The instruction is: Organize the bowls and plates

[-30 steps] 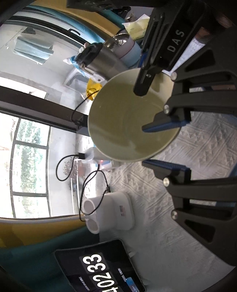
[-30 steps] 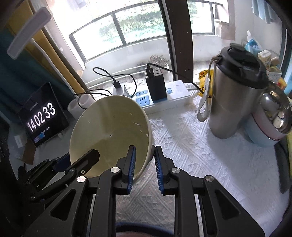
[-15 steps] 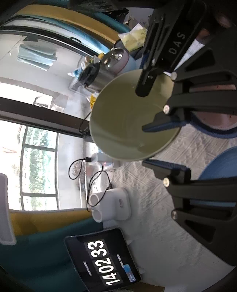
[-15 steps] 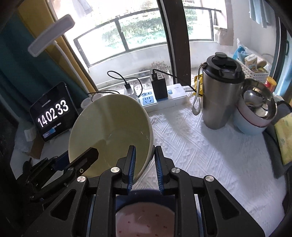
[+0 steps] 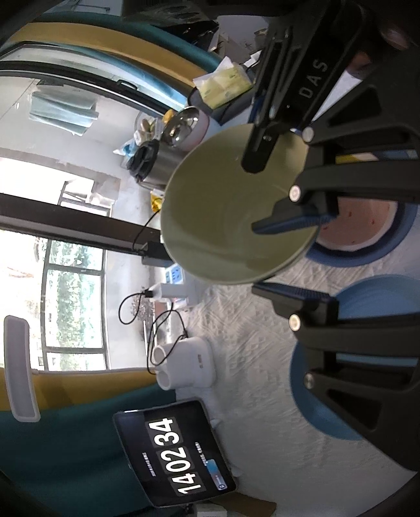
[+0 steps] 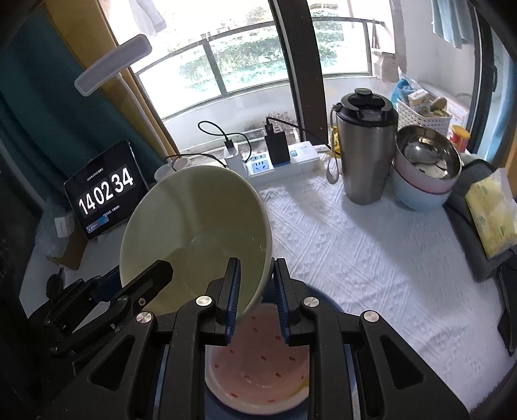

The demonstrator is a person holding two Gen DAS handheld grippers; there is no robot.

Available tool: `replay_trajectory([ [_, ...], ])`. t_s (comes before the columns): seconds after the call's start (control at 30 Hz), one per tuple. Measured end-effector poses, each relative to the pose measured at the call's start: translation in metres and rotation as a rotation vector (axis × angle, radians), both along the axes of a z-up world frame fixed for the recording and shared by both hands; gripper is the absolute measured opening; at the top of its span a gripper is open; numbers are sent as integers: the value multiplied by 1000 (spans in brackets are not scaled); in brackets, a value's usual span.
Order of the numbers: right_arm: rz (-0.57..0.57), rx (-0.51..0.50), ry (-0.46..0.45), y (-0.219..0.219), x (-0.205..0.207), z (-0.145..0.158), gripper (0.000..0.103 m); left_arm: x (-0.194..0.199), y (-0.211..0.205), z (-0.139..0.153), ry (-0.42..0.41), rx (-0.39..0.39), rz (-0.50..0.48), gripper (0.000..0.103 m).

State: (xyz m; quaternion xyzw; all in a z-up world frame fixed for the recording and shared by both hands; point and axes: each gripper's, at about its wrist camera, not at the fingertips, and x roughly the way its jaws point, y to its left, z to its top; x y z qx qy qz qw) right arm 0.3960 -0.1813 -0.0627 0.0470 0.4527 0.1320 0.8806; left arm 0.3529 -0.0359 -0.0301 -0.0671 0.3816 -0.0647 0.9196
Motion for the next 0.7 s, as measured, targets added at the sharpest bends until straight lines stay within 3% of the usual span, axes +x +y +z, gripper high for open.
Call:
replay_trajectory([
  [0.7,-32,-3,73,-24,-36,-32,22,-28,-25,-32,75,19,-49,31],
])
